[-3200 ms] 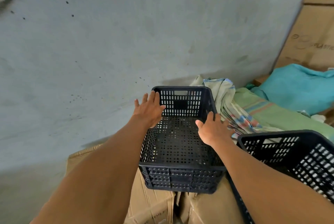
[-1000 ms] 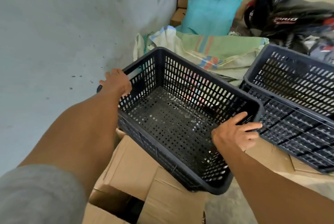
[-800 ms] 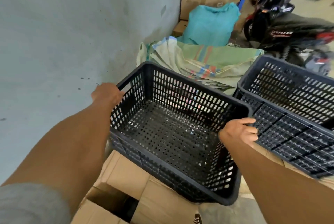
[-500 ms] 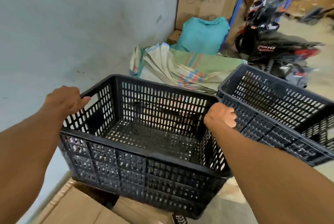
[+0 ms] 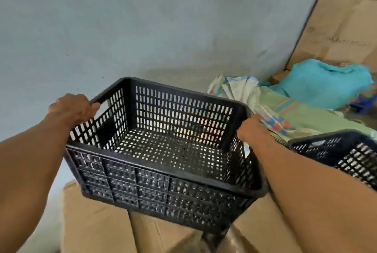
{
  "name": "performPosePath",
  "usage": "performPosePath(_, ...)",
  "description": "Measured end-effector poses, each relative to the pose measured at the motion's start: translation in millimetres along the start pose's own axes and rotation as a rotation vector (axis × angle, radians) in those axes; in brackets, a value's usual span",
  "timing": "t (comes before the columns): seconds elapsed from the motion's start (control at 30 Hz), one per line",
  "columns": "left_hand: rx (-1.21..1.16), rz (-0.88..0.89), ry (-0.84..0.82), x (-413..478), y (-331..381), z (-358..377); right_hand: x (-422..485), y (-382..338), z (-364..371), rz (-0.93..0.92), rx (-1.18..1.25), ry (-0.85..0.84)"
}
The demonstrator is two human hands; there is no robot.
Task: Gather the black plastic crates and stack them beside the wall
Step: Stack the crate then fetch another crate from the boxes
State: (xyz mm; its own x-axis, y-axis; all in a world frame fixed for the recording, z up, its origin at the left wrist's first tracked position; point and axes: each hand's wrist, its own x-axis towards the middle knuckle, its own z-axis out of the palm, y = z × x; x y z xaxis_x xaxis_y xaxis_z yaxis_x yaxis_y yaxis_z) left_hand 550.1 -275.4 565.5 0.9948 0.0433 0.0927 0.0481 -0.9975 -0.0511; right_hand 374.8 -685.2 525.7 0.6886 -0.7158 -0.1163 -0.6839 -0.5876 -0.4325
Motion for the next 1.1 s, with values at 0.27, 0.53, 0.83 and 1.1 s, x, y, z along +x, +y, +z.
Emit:
performPosePath(0.27, 0.014, -0.377, 0.061, -190, -14, -4, -17, 49, -33, -0.17, -0.019, -0.062)
performPosePath(0.53, 0.082, -0.514, 0.096, -343, -52, -19, -85, 80, -26, -0.352, -0.076, -0.067)
performPosePath(0.83, 0.069, -0.57, 0.066, -531, -90, -18, -205, 157, -39, -0.49, -0.043, -0.086)
performPosePath(1.1, 0.025, -0.658, 0.006, -713, -107, -21, -326, 270, -39, -0.462, -0.041, -0.361)
